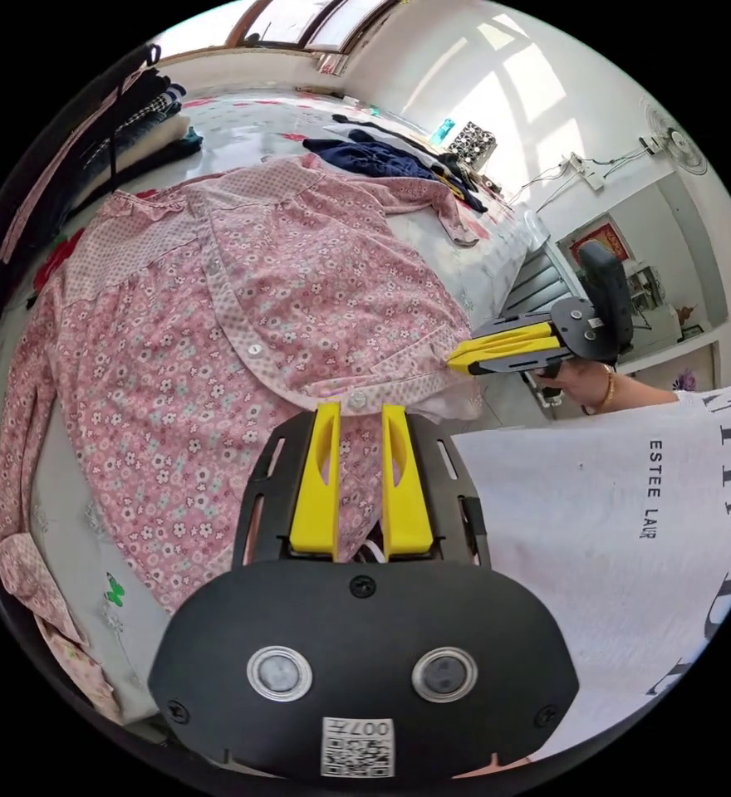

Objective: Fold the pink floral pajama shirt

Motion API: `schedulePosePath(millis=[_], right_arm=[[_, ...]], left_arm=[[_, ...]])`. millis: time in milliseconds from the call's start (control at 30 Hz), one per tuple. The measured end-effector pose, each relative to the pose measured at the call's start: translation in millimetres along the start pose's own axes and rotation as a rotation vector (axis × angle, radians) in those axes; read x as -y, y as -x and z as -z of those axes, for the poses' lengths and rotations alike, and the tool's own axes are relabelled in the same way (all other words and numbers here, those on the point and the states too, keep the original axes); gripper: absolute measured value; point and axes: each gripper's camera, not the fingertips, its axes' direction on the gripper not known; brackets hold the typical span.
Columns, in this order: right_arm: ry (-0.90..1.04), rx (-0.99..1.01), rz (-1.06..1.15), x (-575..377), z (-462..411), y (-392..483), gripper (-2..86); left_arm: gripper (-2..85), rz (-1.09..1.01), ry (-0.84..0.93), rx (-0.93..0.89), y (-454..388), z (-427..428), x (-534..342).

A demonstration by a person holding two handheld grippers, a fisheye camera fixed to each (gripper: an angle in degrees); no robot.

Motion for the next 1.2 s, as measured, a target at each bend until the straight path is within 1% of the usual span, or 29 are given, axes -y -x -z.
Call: schedulePosePath(millis=[67, 167, 200, 233, 267, 300, 333, 400, 500, 600, 633, 700, 767, 867, 933, 1000, 1100, 1200], right_arm=[[-0.026, 0.077, 0.090, -5, 7, 26, 0.3], [-0.010, 0.287, 0.200, -11, 2, 70, 0.1], [0.015, 0.393, 0.249, -11, -7, 87, 0.2], [0.042, 0.453, 0.283, -11, -20, 103, 0.4], [0.062, 0.468, 0.300, -11, -27, 110, 0.5], [0.122, 0.478, 0.339, -10, -40, 121, 1.0], [0.141, 0.455, 0.339, -11, -45, 123, 1.5], [0.092, 0.400, 0.290, -16, -41, 111, 2.3], [0.054, 0.269, 0.106, -33, -39, 64, 3.3], [0.068, 0.120, -0.088, -57, -43, 13, 4.1], [0.047, 0.096, -0.136, -63, -38, -2, 4.2], [-0.015, 0.062, -0.161, -60, -25, -16, 4.4], [-0.050, 0.004, -0.139, -41, -14, -25, 4.6], [-0.120, -0.066, -0.079, 12, 3, -40, 5.0], [-0.170, -0.096, -0.026, 63, 10, -53, 5.4], [-0.184, -0.123, 0.014, 104, 8, -63, 5.8], [-0.169, -0.163, 0.080, 173, -8, -79, 6.5], [-0.111, -0.228, 0.122, 232, -37, -95, 7.4]], left_arm=[[7.3, 0.029, -0.012, 0.024, 9, 17, -17], [7.3, 0.071, -0.015, 0.027, 19, 29, -36], [7.3, 0.079, -0.017, 0.020, 20, 31, -40], [7.3, 0.097, -0.017, 0.004, 22, 32, -45], [7.2, 0.112, -0.014, -0.008, 22, 32, -49], [7.2, 0.116, -0.012, -0.012, 22, 32, -51], [7.2, 0.117, -0.011, -0.019, 19, 32, -53], [7.1, 0.111, -0.002, -0.025, 13, 30, -55], [7.1, 0.084, 0.027, -0.024, 2, 22, -56], [7.0, 0.046, 0.046, -0.028, -13, 17, -53], [7.0, 0.031, 0.051, -0.022, -20, 16, -51], [7.2, 0.007, 0.065, -0.010, -31, 14, -48], [7.9, -0.011, 0.094, 0.012, -45, 10, -46], [9.2, -0.012, 0.135, 0.015, -66, 7, -42], [9.4, -0.011, 0.139, 0.001, -79, 7, -41], [9.4, 0.001, 0.152, 0.025, -88, 5, -40], [9.0, 0.039, 0.228, 0.091, -88, -15, -36], [6.2, 0.109, 0.309, 0.120, -78, -36, -29]])
